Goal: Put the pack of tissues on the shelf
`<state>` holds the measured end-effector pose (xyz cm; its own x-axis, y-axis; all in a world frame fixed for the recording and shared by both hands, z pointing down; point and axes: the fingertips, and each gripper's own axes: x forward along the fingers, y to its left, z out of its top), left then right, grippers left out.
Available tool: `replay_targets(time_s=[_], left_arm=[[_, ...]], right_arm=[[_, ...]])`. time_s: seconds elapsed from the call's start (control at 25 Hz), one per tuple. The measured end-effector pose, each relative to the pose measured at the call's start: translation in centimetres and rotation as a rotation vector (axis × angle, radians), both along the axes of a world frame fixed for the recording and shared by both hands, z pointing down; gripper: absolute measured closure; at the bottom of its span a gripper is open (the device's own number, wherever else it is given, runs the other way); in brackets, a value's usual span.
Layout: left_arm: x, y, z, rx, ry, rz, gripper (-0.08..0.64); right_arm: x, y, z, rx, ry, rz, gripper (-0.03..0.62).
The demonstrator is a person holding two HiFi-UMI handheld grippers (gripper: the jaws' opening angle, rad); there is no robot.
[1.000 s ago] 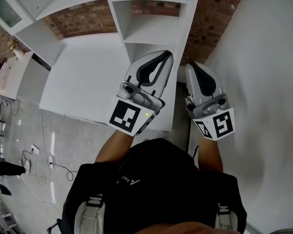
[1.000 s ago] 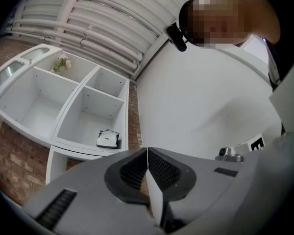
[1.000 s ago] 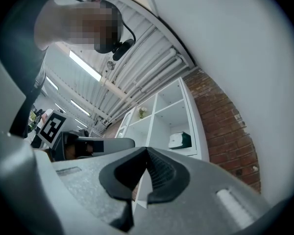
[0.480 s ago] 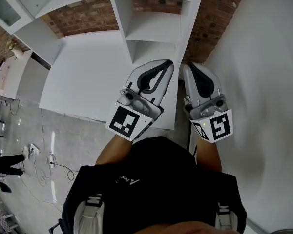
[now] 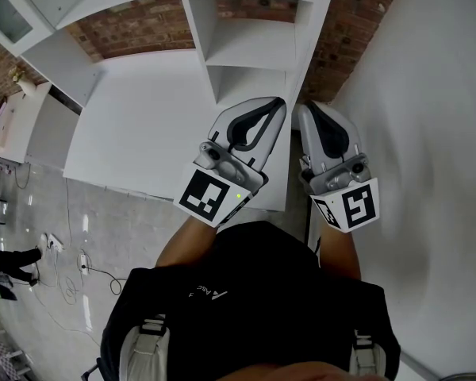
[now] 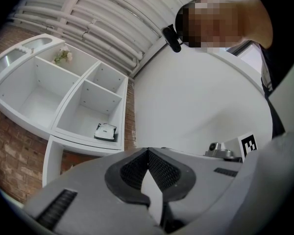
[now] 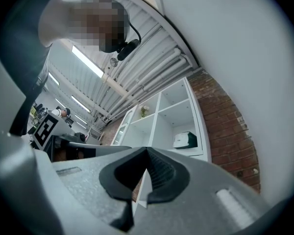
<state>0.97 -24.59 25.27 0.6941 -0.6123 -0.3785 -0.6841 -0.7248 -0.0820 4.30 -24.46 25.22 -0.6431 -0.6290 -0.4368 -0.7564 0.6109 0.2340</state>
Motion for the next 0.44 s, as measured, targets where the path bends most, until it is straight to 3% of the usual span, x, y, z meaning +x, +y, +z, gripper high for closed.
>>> replay_targets(time_s=[0.44], left_arm=[[-0.14, -0.05, -0.55, 0.007, 0.021, 0.009, 0.561]], right_arm=[[-0.14, -0.03, -0.06, 0.000, 0.012, 0.007, 0.592]])
